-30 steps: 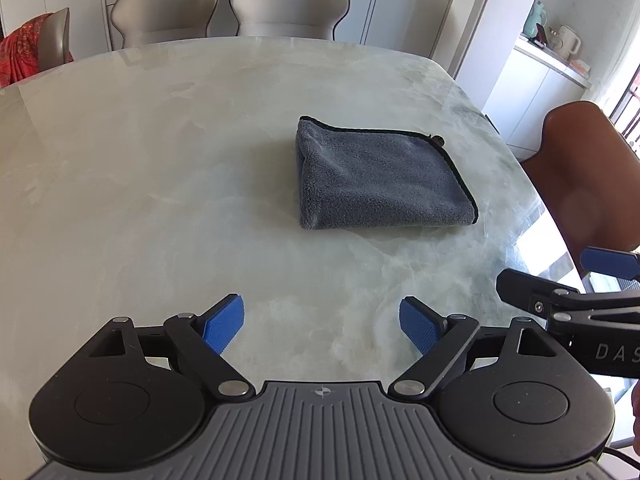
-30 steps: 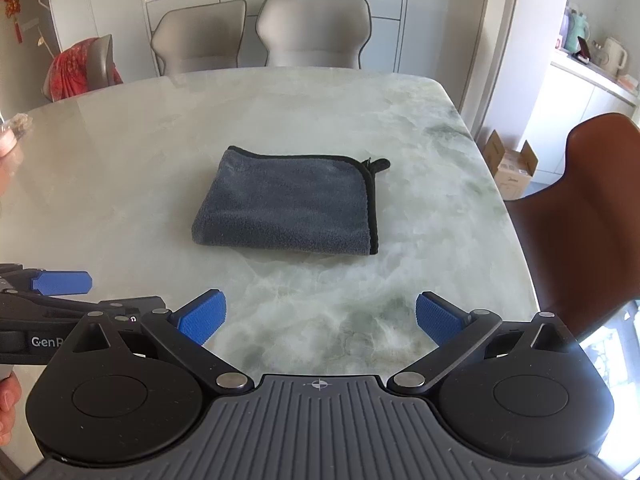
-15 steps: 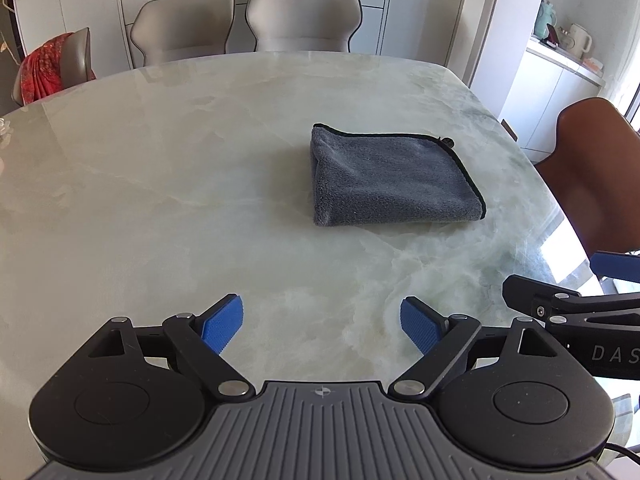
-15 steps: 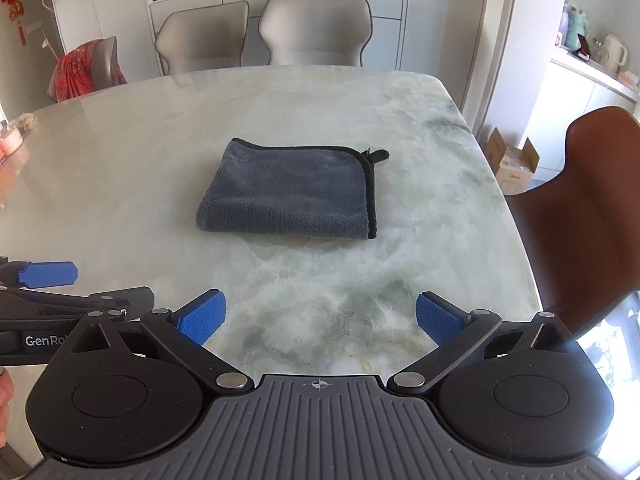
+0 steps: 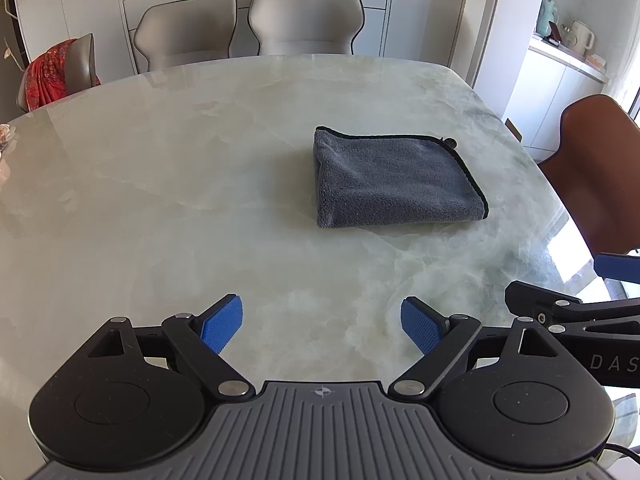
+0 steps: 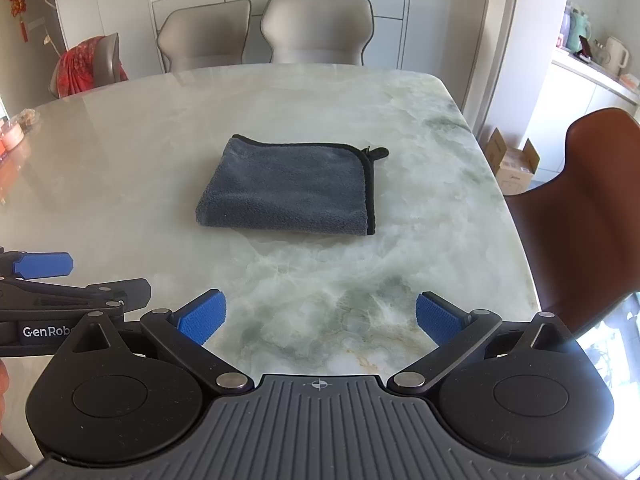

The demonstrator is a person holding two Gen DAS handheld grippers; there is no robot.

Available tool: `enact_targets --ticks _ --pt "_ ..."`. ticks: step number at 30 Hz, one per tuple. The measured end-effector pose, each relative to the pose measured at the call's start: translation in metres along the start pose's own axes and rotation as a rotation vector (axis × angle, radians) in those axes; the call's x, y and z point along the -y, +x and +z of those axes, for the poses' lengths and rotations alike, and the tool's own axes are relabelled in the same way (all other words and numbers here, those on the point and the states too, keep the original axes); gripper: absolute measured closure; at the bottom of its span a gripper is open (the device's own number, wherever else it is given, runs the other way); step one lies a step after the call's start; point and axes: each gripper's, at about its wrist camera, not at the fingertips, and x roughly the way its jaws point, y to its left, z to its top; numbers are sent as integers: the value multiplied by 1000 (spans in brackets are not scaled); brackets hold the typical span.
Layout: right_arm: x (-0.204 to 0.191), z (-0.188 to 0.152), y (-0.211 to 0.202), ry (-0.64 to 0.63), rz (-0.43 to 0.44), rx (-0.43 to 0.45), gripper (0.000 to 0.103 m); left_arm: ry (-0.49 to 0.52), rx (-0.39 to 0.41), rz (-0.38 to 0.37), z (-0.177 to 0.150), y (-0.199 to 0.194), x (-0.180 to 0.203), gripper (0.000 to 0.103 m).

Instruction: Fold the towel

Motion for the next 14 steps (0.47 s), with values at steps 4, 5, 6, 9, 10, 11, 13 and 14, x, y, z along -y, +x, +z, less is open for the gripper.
enact_targets --ticks 4,5,6,9,10,11,13,14 --pt "0 1 -1 -5 -1 2 1 -2 6 3 0 -1 1 13" --pt "1 1 -1 -6 -1 3 1 -4 9 2 0 -1 1 13" --pt "1 1 -1 -7 -1 3 1 -6 16 2 0 -2 1 13" --pt "2 0 -1 -5 2 5 1 -2 40 12 -1 -4 1 8" --pt "2 0 -2 -5 2 6 1 6 50 22 -1 -5 2 7" --pt "2 0 -2 -5 3 7 1 12 56 26 -1 -6 3 6" --pt "3 0 -3 -5 3 11 1 5 54 25 -1 -7 3 6" --pt "3 0 -3 -6 4 12 1 0 51 23 -1 -7 2 6"
